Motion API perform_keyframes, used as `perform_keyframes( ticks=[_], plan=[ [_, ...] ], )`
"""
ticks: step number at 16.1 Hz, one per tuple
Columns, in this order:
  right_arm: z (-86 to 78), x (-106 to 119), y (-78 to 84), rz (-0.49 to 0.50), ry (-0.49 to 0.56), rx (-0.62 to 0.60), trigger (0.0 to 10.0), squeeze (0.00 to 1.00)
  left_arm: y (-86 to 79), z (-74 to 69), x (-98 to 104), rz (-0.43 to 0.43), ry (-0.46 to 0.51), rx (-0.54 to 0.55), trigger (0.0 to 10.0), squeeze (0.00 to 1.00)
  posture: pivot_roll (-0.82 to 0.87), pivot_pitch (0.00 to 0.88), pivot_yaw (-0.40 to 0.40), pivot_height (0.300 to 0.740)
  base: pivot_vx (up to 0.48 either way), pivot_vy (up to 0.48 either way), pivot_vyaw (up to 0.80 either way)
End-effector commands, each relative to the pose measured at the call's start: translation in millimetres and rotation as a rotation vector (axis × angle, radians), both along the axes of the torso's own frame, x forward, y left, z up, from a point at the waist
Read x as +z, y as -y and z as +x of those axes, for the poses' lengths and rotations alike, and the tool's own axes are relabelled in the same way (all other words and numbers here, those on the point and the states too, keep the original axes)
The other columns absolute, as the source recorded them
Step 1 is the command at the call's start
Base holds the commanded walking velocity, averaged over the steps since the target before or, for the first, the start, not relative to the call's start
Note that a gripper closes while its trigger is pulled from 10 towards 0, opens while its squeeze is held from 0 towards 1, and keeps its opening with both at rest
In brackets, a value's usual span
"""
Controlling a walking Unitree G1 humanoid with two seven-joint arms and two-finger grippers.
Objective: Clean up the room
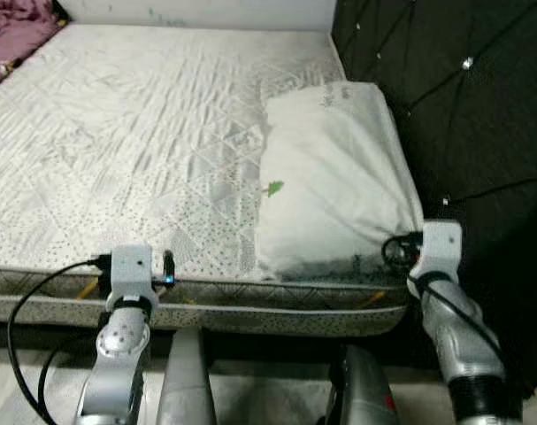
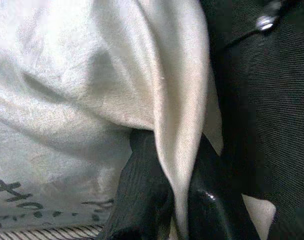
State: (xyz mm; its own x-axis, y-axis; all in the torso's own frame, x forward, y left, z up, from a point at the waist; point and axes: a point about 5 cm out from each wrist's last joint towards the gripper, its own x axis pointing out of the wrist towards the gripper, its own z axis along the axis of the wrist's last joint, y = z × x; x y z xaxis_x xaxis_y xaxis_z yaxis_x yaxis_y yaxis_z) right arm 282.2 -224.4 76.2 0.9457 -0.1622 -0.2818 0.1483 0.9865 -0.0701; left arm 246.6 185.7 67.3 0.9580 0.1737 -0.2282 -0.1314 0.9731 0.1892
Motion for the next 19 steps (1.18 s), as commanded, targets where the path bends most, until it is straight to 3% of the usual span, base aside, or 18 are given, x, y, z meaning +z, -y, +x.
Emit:
perform_keyframes(
  ticks=[1,4,7,10,12,16,17,18,19],
  plan=[
    [-12.1,-2.8,-8.3,0.003,0.010,-0.016,0.0,0.00,-2.7,1.2,4.1,0.015,0.014,0.002,10.0,0.00,0.11,0.000,-0.009,0.575,0.000,0.000,0.00],
    [-25.4,3.7,-9.9,-0.025,0.059,-0.072,0.0,0.00,-3.7,10.1,6.9,0.022,0.023,-0.008,10.0,0.00,0.10,0.000,-0.003,0.575,0.000,0.000,0.00],
    [-24.9,9.9,-9.6,-0.057,0.071,-0.050,0.0,0.00,0.4,12.1,7.6,0.016,0.029,-0.014,10.0,0.00,0.09,0.000,-0.005,0.575,0.000,0.000,0.00],
    [6.9,23.5,9.7,-0.083,0.093,-0.093,0.0,0.00,0.7,9.4,6.2,0.012,0.027,-0.007,10.0,0.00,0.10,0.000,-0.011,0.575,0.000,0.000,0.00],
    [25.7,44.3,29.0,-0.065,0.140,-0.196,0.0,0.00,-4.2,6.3,5.9,0.017,0.026,0.015,10.0,0.00,0.12,0.000,-0.028,0.575,0.000,0.000,0.00],
    [29.7,38.3,6.4,-0.041,0.111,-0.118,0.0,0.00,-2.3,5.3,5.5,0.017,0.025,0.013,10.0,0.00,0.12,0.000,-0.029,0.575,0.000,0.000,0.00],
    [28.5,34.4,1.4,-0.045,0.094,-0.101,1.6,0.00,-1.9,5.8,6.0,0.017,0.028,0.010,10.0,0.00,0.12,0.000,-0.029,0.575,0.000,0.000,0.00],
    [27.5,31.6,-2.0,-0.061,0.077,-0.089,10.0,0.00,-2.1,6.0,6.5,0.018,0.030,0.009,10.0,0.00,0.12,0.000,-0.024,0.575,0.000,0.000,0.00],
    [27.2,27.8,-8.3,-0.051,0.068,-0.068,10.0,0.00,-2.1,6.5,7.5,0.019,0.038,0.006,10.0,0.00,0.12,0.000,-0.021,0.575,0.000,0.000,0.00]
  ],
)
